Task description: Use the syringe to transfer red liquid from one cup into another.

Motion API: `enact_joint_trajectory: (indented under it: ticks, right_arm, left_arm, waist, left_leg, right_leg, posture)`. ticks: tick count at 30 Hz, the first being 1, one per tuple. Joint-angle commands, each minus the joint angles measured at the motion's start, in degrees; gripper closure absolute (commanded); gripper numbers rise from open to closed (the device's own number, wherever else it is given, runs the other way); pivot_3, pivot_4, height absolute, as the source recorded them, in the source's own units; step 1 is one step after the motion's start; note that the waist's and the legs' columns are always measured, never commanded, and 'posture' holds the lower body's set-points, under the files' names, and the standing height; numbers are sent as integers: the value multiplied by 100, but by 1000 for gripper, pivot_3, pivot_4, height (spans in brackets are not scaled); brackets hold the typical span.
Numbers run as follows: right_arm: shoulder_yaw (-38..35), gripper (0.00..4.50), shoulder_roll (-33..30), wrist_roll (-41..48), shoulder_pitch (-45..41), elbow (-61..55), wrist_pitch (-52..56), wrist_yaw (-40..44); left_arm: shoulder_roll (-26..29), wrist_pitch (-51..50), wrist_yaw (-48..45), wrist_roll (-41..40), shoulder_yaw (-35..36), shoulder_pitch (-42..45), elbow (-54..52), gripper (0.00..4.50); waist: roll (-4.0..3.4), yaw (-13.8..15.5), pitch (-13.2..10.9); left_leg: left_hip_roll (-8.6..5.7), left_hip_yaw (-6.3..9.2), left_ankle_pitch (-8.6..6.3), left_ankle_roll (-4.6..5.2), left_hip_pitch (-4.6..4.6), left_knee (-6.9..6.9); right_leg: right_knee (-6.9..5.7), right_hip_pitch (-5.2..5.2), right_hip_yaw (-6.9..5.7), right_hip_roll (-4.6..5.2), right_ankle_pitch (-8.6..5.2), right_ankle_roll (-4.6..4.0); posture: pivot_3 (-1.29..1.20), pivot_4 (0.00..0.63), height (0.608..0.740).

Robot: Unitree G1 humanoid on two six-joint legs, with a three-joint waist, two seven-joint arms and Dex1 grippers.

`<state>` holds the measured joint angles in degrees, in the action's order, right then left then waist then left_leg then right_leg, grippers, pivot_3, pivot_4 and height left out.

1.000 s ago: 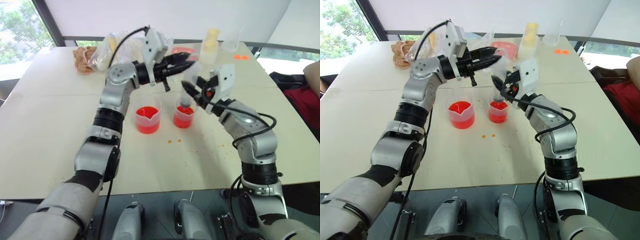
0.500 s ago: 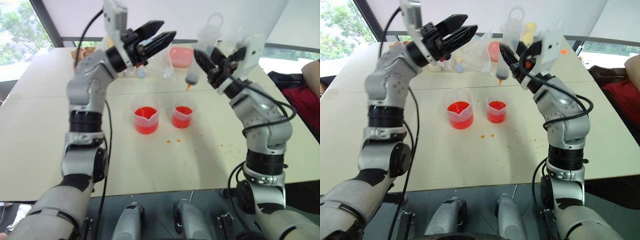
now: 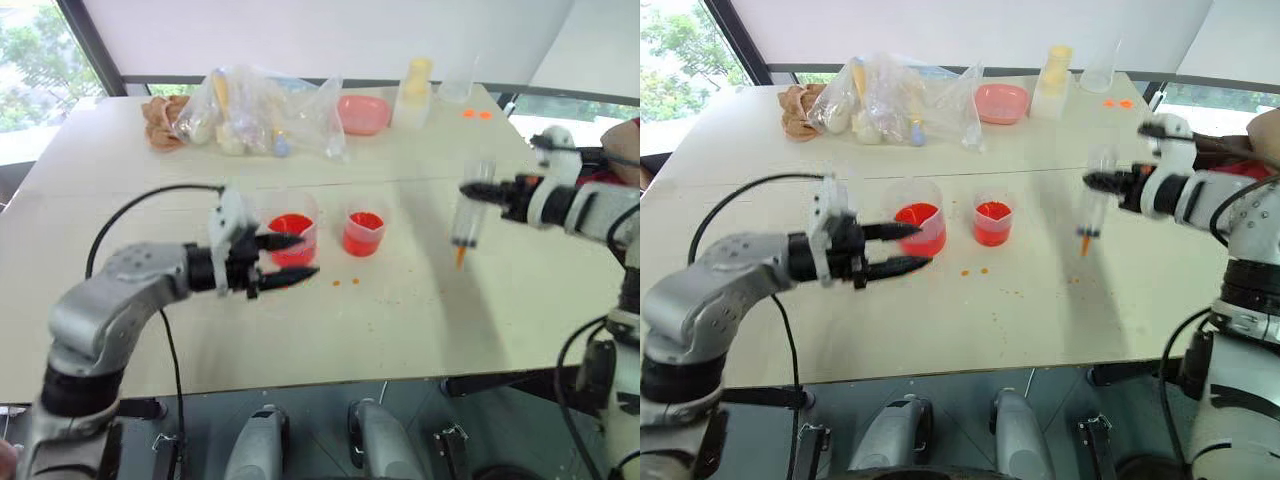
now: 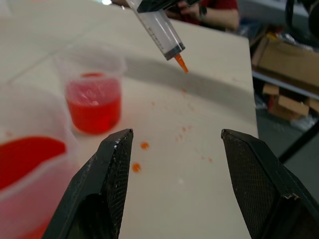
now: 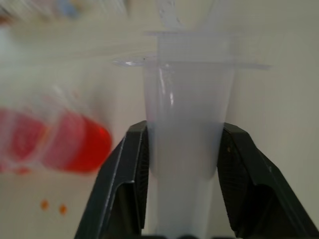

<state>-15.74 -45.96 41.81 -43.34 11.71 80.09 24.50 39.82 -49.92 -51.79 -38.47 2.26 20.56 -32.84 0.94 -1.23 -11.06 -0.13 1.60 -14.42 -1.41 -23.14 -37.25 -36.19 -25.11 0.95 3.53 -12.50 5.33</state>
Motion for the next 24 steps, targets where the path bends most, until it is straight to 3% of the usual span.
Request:
enact_joint_trajectory:
  ticks: [1,10,11,15,24]
  right_arm:
    - [321,3097,-8,-43,-62,213,142,407]
    - [1284,3097,173,-907,-494,1527,-617,1074]
    - [1340,2114,191,-994,-540,1641,-678,1122]
    - [1431,82,234,-1184,-588,1829,-786,1294]
    - [1221,82,-281,-1136,-102,735,-1396,2152]
  left_arm:
    - [162,451,-205,204,-271,-144,-139,1553]
    - [-157,950,-5,573,-705,-183,296,1553]
    - [-149,980,-4,599,-714,-223,307,1476]
    - [-163,1002,68,576,-667,-302,319,1476]
    - [-285,686,433,-38,2,-523,302,1476]
  waist:
    - [-3,8,0]
    - [1,26,2]
    - [1,26,2]
    - [1,27,2]
    - [-1,38,1]
  left_leg:
    - [0,-4,0,0,1,0]
    - [-1,-6,-1,2,44,-10]
    - [-1,-7,-1,2,45,-9]
    - [-1,-8,-1,2,51,-7]
    - [-1,-7,-1,2,56,-5]
  right_leg:
    - [0,0,4,0,0,0]
    - [21,56,7,0,-8,-10]
    - [20,56,7,0,-8,-10]
    - [19,59,9,1,-4,-2]
    - [18,63,9,2,-3,2]
  posture:
    - [0,150,740]
    - [0,150,740]
    - [0,150,740]
    - [0,150,740]
    - [0,150,740]
